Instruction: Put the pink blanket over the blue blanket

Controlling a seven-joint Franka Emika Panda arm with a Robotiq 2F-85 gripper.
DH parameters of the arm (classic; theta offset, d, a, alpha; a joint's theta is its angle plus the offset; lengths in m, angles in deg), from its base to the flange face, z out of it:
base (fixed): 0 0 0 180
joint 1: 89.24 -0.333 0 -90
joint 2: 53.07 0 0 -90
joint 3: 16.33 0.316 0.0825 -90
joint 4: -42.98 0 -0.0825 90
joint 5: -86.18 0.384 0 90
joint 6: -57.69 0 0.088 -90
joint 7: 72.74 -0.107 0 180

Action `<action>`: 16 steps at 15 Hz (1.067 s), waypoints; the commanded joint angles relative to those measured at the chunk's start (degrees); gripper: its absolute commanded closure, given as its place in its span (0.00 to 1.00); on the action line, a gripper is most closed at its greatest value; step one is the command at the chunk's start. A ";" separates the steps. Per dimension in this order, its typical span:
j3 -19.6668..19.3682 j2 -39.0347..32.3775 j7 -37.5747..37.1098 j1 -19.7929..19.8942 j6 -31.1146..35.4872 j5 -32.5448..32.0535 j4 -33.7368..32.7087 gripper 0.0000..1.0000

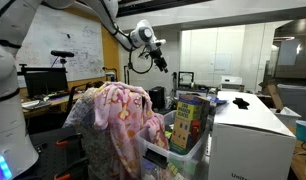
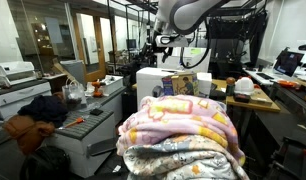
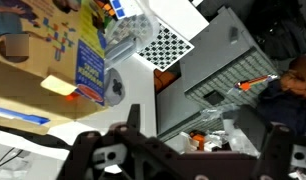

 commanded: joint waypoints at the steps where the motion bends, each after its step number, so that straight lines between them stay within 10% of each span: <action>1: -0.11 4.92 6.48 4.57 -2.55 3.07 4.41 0.00; 16: -2.55 5.93 23.89 19.52 -14.33 17.11 11.61 0.00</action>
